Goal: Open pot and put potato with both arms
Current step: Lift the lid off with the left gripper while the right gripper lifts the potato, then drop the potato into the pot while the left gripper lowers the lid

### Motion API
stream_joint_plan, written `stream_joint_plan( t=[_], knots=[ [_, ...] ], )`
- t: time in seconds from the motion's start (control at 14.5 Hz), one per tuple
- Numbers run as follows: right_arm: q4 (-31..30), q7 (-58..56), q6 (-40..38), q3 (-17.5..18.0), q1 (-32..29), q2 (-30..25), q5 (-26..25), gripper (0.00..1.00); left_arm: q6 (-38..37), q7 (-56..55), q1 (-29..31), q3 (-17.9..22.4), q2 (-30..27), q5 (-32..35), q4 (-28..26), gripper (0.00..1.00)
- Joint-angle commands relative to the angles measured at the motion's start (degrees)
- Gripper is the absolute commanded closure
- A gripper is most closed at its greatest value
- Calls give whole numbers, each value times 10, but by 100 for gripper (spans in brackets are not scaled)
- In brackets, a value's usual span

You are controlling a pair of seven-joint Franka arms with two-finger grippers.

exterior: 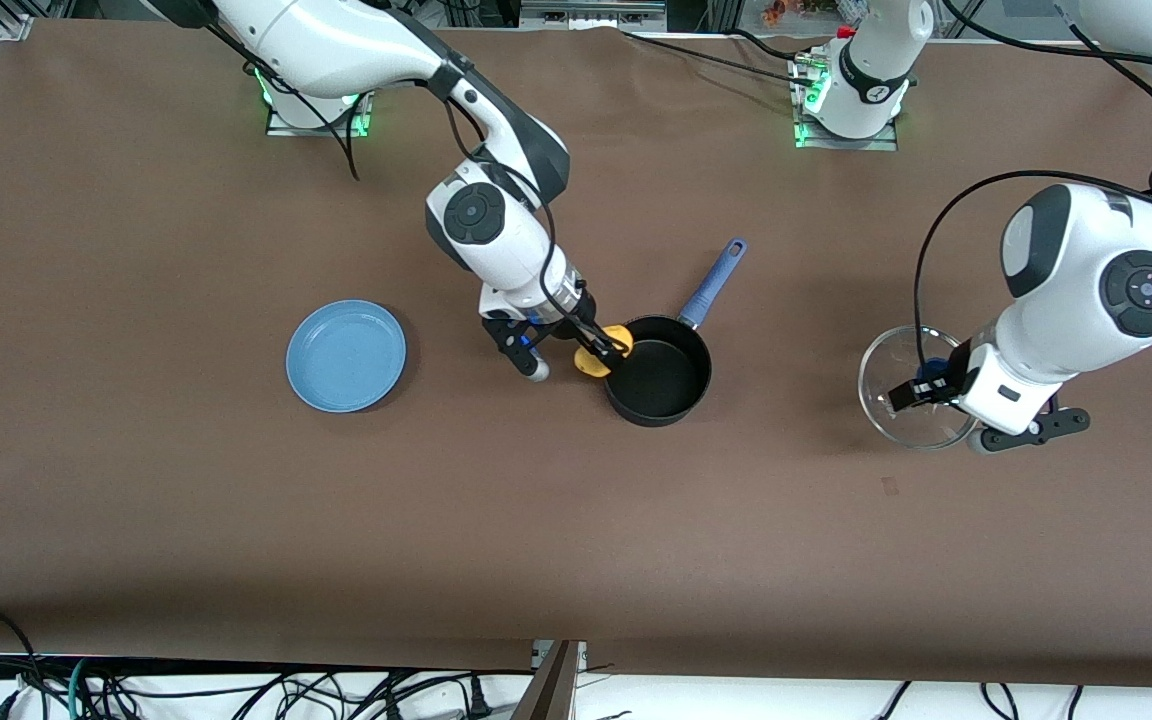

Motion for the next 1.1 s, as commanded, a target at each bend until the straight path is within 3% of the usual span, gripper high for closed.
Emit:
stream_joint_plan(
  t=[0.0, 0.41, 0.48, 0.55, 0.69, 0.89, 1.03],
  knots=[
    [23, 15, 57, -3, 27, 33, 0, 57, 62, 27, 13, -6, -45, -17, -76, 62],
    [61, 15, 106, -4, 48, 77, 2, 56, 168, 66, 40, -6, -72, -16, -181, 62],
    [68, 15, 108, -4, 48, 84, 2, 41, 195, 69, 41, -6, -73, -16, -203, 62],
    [71, 15, 109, -4, 49, 88, 0, 1, 226, 69, 41, -6, -77, -16, -226, 62],
    [71, 12, 108, -8, 52, 87, -5, 0, 271, 70, 41, -5, -81, -16, -265, 62],
    [77, 0, 96, -22, 45, 73, -10, 0, 298, 71, 41, -4, -74, -15, -280, 62],
    [93, -18, 8, -38, 40, 58, -47, 0, 326, 71, 42, -3, -59, -9, -286, 62]
  ],
)
